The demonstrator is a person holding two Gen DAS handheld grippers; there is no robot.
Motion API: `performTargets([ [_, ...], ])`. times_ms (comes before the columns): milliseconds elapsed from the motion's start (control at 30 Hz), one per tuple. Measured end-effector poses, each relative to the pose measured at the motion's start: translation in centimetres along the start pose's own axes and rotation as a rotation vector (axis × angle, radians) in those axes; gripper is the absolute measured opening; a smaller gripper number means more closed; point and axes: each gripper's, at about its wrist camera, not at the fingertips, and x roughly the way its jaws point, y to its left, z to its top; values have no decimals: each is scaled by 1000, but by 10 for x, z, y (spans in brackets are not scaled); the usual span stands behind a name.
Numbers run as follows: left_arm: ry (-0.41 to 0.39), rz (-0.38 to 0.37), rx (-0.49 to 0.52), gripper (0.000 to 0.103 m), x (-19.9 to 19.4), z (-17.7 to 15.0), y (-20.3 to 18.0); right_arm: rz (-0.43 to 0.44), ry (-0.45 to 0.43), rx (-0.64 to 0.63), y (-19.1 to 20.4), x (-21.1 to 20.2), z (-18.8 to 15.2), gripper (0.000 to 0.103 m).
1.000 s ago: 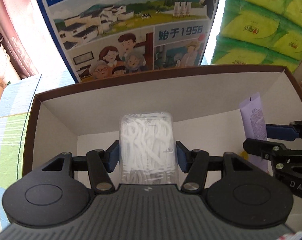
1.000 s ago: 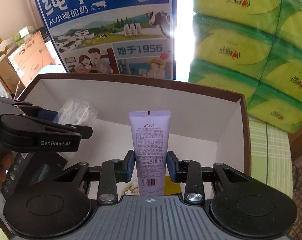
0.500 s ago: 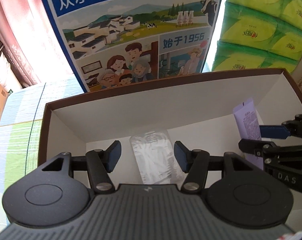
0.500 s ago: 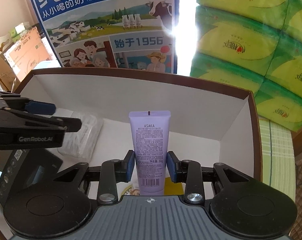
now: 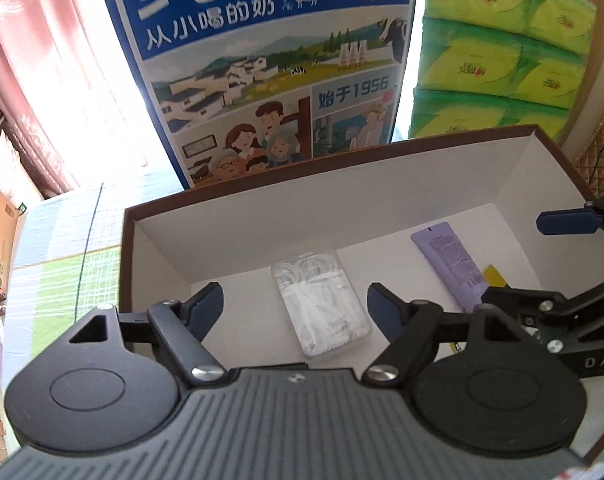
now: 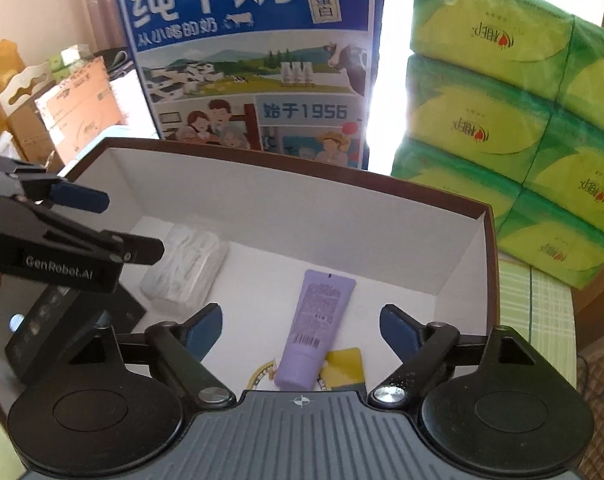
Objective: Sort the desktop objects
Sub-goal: 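Withdraw both tools from the box toward the remaining table items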
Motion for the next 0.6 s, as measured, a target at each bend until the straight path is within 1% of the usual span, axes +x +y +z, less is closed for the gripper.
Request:
performTargets([
  [67, -3, -8, -11, 76, -7, -3, 1, -1, -8, 5, 1, -6, -3, 90],
  [167, -12, -23, -25, 81, -20, -7, 1, 3, -20, 25, 2, -17, -6, 93],
  [300, -21, -18, -14, 85, -39, -15, -3, 5, -45, 39, 5, -38, -11, 96],
  [433, -22, -21, -13, 86, -59, -24, -6, 2, -57, 60, 10, -55, -15, 99],
  [600, -59, -26, -33, 86, -89, -38, -6, -2, -91, 67, 22, -79, -23, 101],
])
